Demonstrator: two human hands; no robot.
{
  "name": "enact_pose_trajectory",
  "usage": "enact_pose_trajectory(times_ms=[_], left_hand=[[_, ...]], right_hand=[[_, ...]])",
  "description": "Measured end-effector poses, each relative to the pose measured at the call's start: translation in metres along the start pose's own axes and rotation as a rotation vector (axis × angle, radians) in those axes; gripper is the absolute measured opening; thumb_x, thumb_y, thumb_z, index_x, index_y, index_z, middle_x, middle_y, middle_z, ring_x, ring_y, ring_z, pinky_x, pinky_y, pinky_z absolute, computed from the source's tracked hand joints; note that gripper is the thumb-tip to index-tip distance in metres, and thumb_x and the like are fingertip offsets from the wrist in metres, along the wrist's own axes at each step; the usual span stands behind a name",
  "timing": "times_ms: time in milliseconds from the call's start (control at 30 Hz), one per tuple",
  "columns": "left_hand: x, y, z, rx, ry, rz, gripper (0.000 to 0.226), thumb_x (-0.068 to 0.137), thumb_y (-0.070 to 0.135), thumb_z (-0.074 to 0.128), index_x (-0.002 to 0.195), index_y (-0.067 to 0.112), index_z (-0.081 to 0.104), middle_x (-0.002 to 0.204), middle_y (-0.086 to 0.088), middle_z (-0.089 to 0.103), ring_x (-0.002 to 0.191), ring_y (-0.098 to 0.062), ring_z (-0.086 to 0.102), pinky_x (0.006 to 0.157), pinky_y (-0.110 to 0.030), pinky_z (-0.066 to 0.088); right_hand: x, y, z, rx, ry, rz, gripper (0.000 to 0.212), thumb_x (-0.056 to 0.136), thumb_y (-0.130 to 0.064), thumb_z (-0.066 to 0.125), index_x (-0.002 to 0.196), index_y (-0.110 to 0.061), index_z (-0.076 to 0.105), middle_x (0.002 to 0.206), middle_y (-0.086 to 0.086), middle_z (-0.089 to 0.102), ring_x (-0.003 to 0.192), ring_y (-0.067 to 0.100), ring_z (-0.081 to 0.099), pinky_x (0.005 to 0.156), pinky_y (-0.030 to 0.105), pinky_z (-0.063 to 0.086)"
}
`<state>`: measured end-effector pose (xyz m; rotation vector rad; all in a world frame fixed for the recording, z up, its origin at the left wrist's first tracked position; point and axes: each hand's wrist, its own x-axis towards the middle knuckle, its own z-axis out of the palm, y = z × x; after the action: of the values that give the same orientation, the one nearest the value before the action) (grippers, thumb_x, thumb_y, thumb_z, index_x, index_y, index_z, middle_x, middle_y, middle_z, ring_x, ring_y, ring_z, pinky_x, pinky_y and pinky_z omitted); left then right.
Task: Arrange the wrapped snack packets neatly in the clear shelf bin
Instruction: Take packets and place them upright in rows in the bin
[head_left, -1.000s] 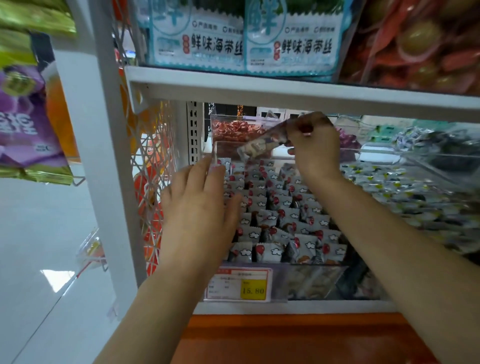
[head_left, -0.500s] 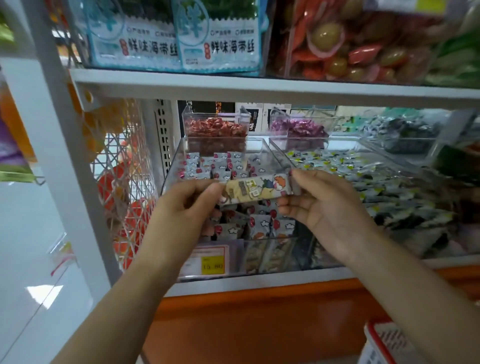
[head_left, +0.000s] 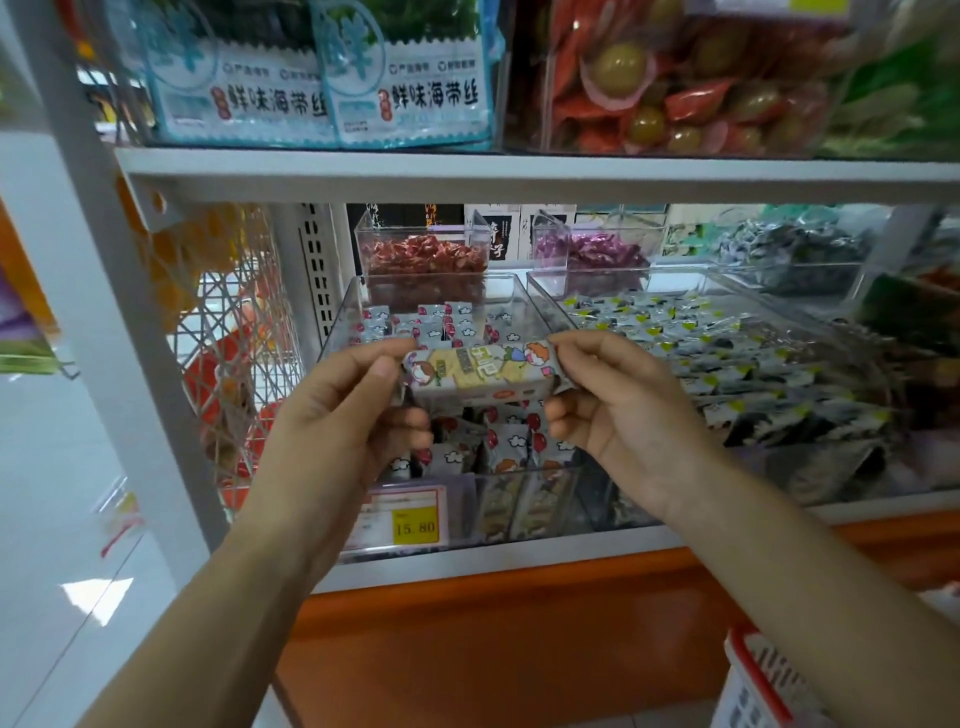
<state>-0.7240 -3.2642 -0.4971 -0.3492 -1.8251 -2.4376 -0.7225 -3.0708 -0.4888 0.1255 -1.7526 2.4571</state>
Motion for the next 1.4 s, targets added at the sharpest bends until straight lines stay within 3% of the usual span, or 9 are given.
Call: enact_pose_trajectory(times_ms=[133, 233, 333, 433, 567, 733, 1033, 1300, 1400], left_hand=[[-0.0013, 0.0018, -0.0002, 0.187, 0.001, 0.06, 0.043, 0.064, 0.031, 0.067, 0.105, 0.022, 0.067, 0.081, 0.012, 0.07, 0.066, -0.005, 0.066, 0.061, -0.015, 0.052], [0.0002, -0.0005, -0.0004, 0.164, 0.048, 0.043, 0.039, 0.062, 0.033, 0.068, 0.097, 0.016, 0.068, 0.071, 0.006, 0.069, 0.059, -0.01, 0.064, 0.059, -0.016, 0.052], [0.0018, -0.0023, -0.0001, 0.119, 0.068, 0.047, 0.041, 0.058, 0.039, 0.069, 0.089, 0.013, 0.068, 0.062, 0.002, 0.065, 0.054, -0.012, 0.062, 0.057, -0.018, 0.053], [0.0023, -0.0031, 0.0, 0.095, 0.048, 0.064, 0.037, 0.063, 0.034, 0.067, 0.092, 0.011, 0.067, 0.064, 0.002, 0.067, 0.059, -0.011, 0.065, 0.059, -0.018, 0.054], [0.0009, -0.0028, 0.0016, 0.083, 0.026, 0.112, 0.036, 0.066, 0.022, 0.065, 0.101, 0.012, 0.065, 0.078, -0.009, 0.063, 0.068, -0.014, 0.069, 0.062, -0.018, 0.055], [-0.0004, -0.0029, 0.0028, 0.051, 0.026, 0.155, 0.017, 0.071, 0.023, 0.062, 0.081, 0.01, 0.06, 0.07, -0.003, 0.068, 0.067, -0.014, 0.069, 0.062, -0.019, 0.055], [0.0015, -0.0041, 0.0006, -0.052, 0.097, 0.114, 0.019, 0.089, 0.01, 0.053, 0.07, 0.009, 0.05, 0.054, 0.002, 0.063, 0.056, -0.008, 0.064, 0.057, -0.018, 0.054], [0.0012, -0.0047, 0.001, -0.097, 0.069, 0.042, 0.006, 0.086, 0.009, 0.054, 0.081, 0.01, 0.058, 0.059, 0.002, 0.057, 0.055, -0.007, 0.06, 0.055, -0.016, 0.052], [0.0015, -0.0011, 0.0001, -0.12, 0.014, -0.023, 0.026, 0.077, 0.016, 0.059, 0.102, 0.01, 0.063, 0.068, -0.001, 0.058, 0.059, -0.01, 0.06, 0.056, -0.018, 0.053]], right_hand=[[0.001, -0.0015, -0.0029, -0.017, -0.028, -0.052, 0.012, 0.086, -0.012, 0.058, 0.093, -0.011, 0.067, 0.064, 0.002, 0.067, 0.053, 0.014, 0.062, 0.048, 0.022, 0.05], [0.0011, -0.0029, -0.005, -0.085, -0.091, -0.121, 0.035, 0.069, -0.02, 0.067, 0.103, -0.013, 0.066, 0.074, 0.006, 0.068, 0.06, 0.016, 0.064, 0.055, 0.024, 0.053], [0.0013, -0.0014, -0.005, -0.125, -0.092, -0.158, 0.033, 0.067, -0.018, 0.069, 0.099, -0.01, 0.068, 0.079, 0.01, 0.07, 0.063, 0.018, 0.066, 0.057, 0.024, 0.054], [0.0015, -0.0016, -0.0032, 0.003, -0.08, -0.092, 0.023, 0.067, -0.017, 0.066, 0.085, -0.003, 0.067, 0.071, 0.011, 0.07, 0.059, 0.018, 0.066, 0.053, 0.024, 0.054], [0.0021, -0.0024, -0.002, 0.076, -0.035, -0.008, 0.022, 0.066, -0.019, 0.064, 0.08, -0.002, 0.063, 0.066, 0.009, 0.069, 0.053, 0.015, 0.063, 0.048, 0.023, 0.053], [0.0012, -0.0027, -0.0014, 0.13, -0.001, 0.049, 0.02, 0.065, -0.018, 0.063, 0.078, -0.003, 0.064, 0.063, 0.009, 0.067, 0.05, 0.016, 0.061, 0.045, 0.024, 0.052], [0.0029, 0.0012, -0.0018, 0.182, -0.064, 0.033, 0.027, 0.072, -0.014, 0.06, 0.094, 0.002, 0.064, 0.071, 0.013, 0.069, 0.058, 0.018, 0.067, 0.052, 0.023, 0.055], [0.0039, 0.0046, -0.0015, 0.238, -0.05, 0.081, 0.013, 0.079, -0.005, 0.056, 0.09, -0.004, 0.063, 0.072, 0.011, 0.068, 0.057, 0.016, 0.064, 0.051, 0.023, 0.054], [0.0057, 0.0034, -0.0059, 0.098, -0.05, -0.044, 0.016, 0.088, 0.001, 0.05, 0.089, -0.007, 0.063, 0.082, 0.011, 0.067, 0.068, 0.019, 0.064, 0.057, 0.025, 0.055]])
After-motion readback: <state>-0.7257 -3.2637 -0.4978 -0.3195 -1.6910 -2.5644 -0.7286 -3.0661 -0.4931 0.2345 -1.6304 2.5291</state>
